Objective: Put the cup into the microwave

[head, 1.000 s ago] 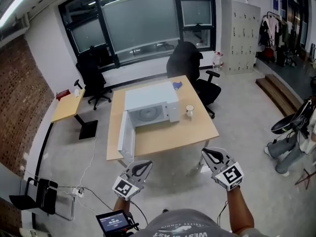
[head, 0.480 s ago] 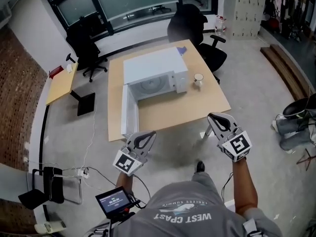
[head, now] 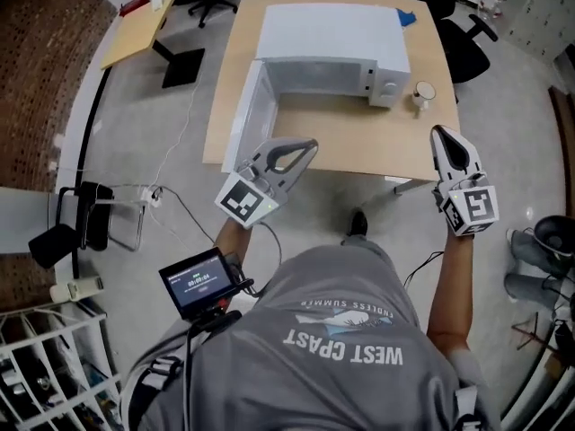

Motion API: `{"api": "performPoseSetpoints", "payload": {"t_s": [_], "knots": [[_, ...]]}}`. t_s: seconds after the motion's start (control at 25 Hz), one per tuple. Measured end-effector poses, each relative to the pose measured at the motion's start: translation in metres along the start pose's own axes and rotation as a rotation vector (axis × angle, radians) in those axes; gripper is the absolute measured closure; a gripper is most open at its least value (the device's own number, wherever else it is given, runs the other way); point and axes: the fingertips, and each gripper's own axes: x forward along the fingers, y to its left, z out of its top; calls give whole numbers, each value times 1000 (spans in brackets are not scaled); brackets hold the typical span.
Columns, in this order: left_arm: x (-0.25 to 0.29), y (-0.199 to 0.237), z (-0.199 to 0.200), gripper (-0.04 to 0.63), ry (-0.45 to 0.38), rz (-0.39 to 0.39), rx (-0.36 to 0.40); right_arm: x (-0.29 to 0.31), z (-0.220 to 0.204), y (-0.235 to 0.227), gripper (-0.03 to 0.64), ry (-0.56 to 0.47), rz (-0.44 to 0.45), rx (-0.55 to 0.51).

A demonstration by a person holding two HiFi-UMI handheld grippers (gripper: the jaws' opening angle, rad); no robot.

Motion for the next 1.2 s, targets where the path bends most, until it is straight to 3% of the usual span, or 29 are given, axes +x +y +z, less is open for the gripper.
{"api": "performPoseSetpoints", "payload": {"t_s": [0.16,0.28,0.52,0.68,0.88,1.04,1.2], "knots": [[41,35,-13,575,-21,41,-46,57,-46,-43,597,59,47,34],[63,56,-21,575,-37,60,-34,94,-81,-70,597,107,66,59],[69,71,-11,575,-16,64,-16,127,-124,-102,597,203,18,93],[100,93,-37,575,-10,27,-4,160,-200,-138,596,312,-42,130],[106,116,-61,575,23,105,-144,191,-280,-160,592,439,-89,173],[110,117,-72,575,81,120,-164,188,-322,-182,467,546,-163,206],[113,119,-79,575,108,131,-191,178,-355,-205,378,625,-323,132]]}}
